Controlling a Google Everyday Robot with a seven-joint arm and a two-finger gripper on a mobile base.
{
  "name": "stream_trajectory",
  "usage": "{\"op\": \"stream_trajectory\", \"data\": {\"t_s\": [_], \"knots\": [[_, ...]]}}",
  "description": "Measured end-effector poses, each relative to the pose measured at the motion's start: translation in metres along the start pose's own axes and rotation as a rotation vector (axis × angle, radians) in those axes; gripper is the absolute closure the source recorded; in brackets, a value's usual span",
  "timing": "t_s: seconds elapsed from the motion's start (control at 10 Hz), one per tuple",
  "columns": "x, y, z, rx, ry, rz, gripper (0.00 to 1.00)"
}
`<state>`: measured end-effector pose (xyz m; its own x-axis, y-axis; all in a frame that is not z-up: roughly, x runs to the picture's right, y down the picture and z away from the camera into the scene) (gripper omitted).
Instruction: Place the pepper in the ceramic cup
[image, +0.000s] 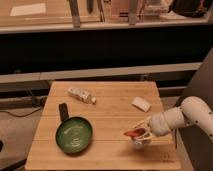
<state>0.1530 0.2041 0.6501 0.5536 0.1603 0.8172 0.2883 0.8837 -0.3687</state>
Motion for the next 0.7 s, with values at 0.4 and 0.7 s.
{"op": "stream_trajectory", "data": {"t_s": [0.4,0.7], "knots": [[-0.0015,-0.0012,0.0019,-0.008,-0.013,-0.013,0.2],[-0.0029,-0.0023,0.0017,-0.017,-0.014,-0.024,0.2]]}}
